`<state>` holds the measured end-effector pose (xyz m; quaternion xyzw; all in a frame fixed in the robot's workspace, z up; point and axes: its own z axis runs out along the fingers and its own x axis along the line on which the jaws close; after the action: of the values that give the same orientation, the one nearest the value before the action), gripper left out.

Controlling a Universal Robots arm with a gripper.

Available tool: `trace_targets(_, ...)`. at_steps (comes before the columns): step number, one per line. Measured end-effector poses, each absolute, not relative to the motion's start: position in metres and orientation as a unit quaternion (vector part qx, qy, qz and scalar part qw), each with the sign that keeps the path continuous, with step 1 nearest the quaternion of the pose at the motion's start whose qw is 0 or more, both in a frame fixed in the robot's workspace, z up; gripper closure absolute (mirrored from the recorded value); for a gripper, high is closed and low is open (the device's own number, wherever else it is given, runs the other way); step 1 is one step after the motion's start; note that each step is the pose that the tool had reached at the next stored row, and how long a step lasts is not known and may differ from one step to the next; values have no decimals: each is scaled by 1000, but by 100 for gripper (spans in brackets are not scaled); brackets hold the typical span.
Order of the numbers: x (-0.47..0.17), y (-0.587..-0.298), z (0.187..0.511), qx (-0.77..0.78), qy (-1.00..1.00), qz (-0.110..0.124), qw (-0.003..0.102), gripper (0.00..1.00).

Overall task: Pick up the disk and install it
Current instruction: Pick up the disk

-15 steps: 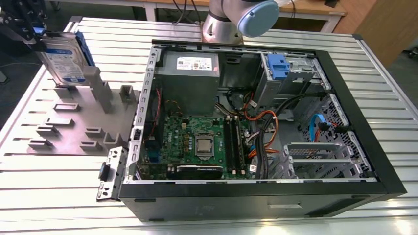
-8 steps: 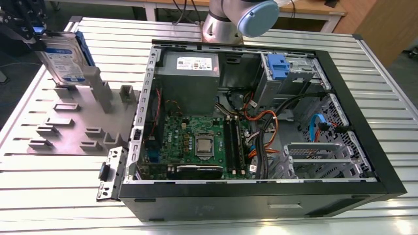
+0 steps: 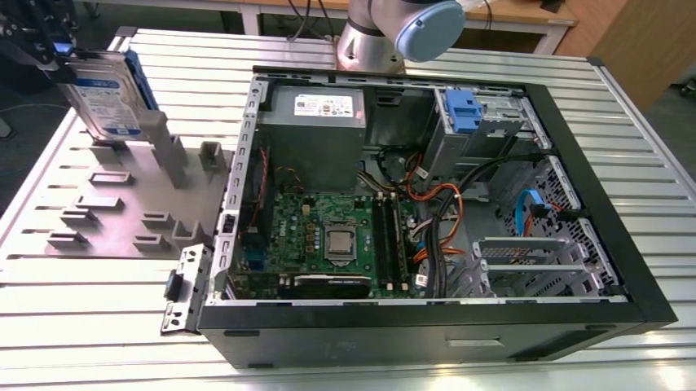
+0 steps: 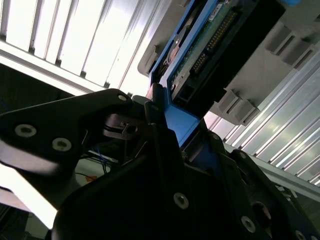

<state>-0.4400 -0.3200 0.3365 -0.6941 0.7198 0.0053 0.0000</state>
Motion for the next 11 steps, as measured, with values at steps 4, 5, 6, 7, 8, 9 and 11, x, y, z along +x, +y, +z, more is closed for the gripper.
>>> trace_targets(4, -440, -320, 338, -694, 720, 5, 0, 64)
trace_targets(5, -440, -320, 339, -694, 720, 5, 0, 64)
trace_targets(6, -440, -320, 339, -694, 720, 5, 0, 64)
trace_targets(7, -440, -320, 339, -694, 720, 5, 0, 64)
trace_targets(8, -440, -320, 340, -694, 720, 5, 0, 64)
trace_targets(9, -440, -320, 340, -694, 720, 5, 0, 64)
trace_targets(11, -440, -320, 340, -694, 720, 5, 0, 64)
